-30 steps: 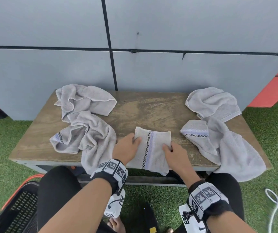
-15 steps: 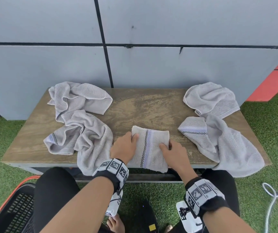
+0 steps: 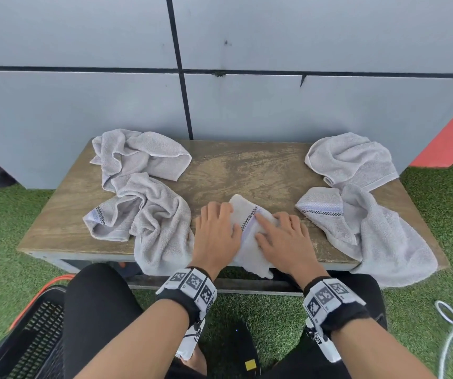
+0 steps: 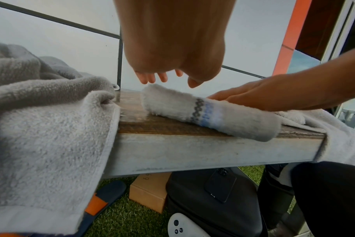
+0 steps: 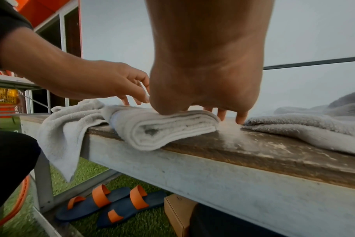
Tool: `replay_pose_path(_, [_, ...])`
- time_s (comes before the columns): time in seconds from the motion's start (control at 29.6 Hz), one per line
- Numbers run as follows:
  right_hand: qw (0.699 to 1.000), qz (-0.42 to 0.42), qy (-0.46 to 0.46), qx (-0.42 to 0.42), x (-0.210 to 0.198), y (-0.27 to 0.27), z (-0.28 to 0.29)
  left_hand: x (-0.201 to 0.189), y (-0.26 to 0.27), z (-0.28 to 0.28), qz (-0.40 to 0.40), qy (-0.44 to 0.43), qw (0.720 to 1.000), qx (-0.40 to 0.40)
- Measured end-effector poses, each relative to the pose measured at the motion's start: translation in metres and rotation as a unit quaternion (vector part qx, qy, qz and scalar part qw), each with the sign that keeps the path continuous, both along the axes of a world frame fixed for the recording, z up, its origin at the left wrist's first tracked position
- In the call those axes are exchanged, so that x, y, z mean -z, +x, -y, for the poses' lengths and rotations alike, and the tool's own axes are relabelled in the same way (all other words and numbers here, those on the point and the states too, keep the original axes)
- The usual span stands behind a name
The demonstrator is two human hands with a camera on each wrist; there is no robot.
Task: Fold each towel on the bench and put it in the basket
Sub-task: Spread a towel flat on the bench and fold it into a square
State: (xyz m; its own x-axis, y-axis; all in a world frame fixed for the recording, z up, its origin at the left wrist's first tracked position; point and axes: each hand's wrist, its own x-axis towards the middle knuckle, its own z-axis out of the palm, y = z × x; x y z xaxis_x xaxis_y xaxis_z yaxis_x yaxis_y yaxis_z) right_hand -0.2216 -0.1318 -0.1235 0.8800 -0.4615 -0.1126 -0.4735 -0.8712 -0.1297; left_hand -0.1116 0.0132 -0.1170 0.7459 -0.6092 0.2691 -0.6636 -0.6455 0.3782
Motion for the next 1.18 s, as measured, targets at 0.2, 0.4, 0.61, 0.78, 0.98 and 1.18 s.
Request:
replay_pose_path(0.2, [0.994, -0.054, -0.069, 0.063, -0.015, 0.007, -0.011, 0.010, -0.005, -0.006, -0.037, 0.011, 0.999, 0.020])
replay_pose_path(0.4, [0.992, 0.106, -0.073, -0.007, -0.013, 0.019, -0.016, 0.022, -0.013, 0.001, -0.156, 0.089, 0.983, 0.038])
replay_pose_path(0.61, [0.994, 0.025, 0.091, -0.047, 0.017, 0.026, -0.011, 0.031, -0.010, 0.000, -0.159, 0.145, 0.976, 0.027])
replay_pose_path(0.78, [0.991, 0.019, 0.130, -0.009, 0.020, 0.022, -0.003, 0.039, -0.004, 0.000, -0.148, 0.114, 0.981, 0.040])
replay_pose_path(0.98, [0.986, 0.029, 0.160, 0.043, 0.027, 0.013, 0.005, 0.042, -0.005, 0.001, -0.172, 0.061, 0.983, 0.015])
replay_pose_path(1.18, [0.982, 0.019, 0.176, 0.073, 0.032, 0.003, 0.014, 0.041, 0.000, -0.001, -0.205, 0.027, 0.978, 0.020])
